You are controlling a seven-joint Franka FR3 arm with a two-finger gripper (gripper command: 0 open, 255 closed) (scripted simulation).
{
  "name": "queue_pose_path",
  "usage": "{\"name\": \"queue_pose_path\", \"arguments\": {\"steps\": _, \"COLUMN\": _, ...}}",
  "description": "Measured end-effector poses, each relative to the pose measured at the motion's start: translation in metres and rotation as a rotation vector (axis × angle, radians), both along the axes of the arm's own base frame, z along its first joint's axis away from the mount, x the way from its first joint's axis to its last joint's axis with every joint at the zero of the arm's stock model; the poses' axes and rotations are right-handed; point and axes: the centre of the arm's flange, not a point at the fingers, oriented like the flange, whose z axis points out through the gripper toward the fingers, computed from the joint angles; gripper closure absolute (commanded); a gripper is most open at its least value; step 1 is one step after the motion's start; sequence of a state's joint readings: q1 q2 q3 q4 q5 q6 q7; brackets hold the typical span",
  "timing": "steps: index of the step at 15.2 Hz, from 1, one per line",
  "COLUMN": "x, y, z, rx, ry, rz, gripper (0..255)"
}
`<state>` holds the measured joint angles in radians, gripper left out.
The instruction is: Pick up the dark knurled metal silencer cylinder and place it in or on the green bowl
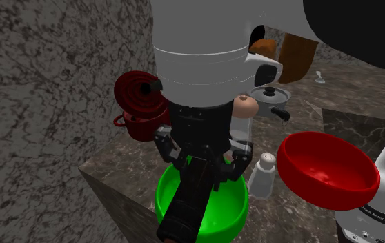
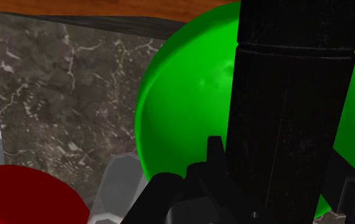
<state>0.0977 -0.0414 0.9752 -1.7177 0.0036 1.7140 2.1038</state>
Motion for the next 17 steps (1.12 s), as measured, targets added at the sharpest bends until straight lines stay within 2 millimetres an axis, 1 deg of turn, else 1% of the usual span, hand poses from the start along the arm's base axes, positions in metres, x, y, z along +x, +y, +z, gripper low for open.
{"name": "queue_pose_path", "arguments": {"steps": 5, "x": 0.0, "y": 0.0, "z": -0.002, "rx": 0.0, "ry": 0.0, "rz": 0.0, "gripper": 255}}
{"name": "queue_pose_path", "arguments": {"steps": 6, "x": 0.0, "y": 0.0, "z": -0.002, "rx": 0.0, "ry": 0.0, "rz": 0.0, "gripper": 0}}
{"name": "queue_pose_path", "arguments": {"steps": 12, "x": 0.0, "y": 0.0, "z": -0.001, "rx": 0.001, "ry": -0.001, "rz": 0.0, "gripper": 0}}
{"name": "queue_pose_path", "arguments": {"steps": 14, "x": 0.001, "y": 0.002, "z": 0.014, "rx": 0.001, "ry": -0.001, "rz": 0.0, "gripper": 0}}
{"name": "queue_pose_path", "arguments": {"steps": 16, "x": 0.0, "y": 0.002, "z": 0.038, "rx": 0.002, "ry": -0.001, "rz": 0.0, "gripper": 0}}
{"name": "queue_pose_path", "arguments": {"steps": 17, "x": -0.002, "y": 0.002, "z": 0.043, "rx": 0.002, "ry": -0.001, "rz": 0.0, "gripper": 0}}
